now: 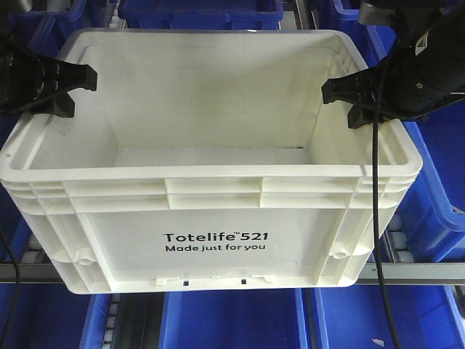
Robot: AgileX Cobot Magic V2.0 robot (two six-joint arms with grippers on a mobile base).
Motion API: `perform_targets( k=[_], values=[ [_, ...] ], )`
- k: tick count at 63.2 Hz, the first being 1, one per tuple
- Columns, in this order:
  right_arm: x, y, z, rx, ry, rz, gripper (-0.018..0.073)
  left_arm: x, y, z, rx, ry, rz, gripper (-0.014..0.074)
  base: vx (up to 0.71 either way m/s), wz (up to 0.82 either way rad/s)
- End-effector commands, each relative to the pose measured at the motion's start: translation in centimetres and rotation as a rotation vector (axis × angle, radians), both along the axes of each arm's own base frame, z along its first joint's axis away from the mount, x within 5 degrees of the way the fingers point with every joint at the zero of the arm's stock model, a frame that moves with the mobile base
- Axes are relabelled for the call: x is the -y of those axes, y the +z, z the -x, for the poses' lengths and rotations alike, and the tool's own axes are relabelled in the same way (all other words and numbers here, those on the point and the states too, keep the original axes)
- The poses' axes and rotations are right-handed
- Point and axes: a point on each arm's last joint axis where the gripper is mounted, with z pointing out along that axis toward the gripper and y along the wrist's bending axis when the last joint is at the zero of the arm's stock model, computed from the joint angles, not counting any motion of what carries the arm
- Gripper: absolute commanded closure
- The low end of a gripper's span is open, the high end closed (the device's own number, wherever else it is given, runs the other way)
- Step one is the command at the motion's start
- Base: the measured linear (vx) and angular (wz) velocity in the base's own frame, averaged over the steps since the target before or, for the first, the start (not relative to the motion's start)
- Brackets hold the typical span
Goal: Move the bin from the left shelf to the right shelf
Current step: 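Carry the tote over the new roller shelf and align it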
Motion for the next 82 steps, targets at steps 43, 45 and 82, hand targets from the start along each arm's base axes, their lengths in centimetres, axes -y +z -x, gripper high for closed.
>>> perform_targets(
  k=[43, 45, 82],
  values=[
    [0.85, 3.22, 0.30, 0.189, -0.007, -0.001, 0.0498, -0.57, 2.85, 0.82, 0.158, -0.010, -0.012, 0.0486, 0.01, 0.00],
    [0.85, 3.22, 0.30, 0.189, -0.007, -0.001, 0.0498, -0.57, 2.85, 0.82, 0.158, -0.010, -0.012, 0.0486, 0.00, 0.00],
    [0.68, 3.59, -0.27, 0.266, -0.002, -0.017, 0.0498, -0.54, 3.33, -0.05, 0.257, -0.010, -0.016, 0.0486, 0.00, 0.00]
  ],
)
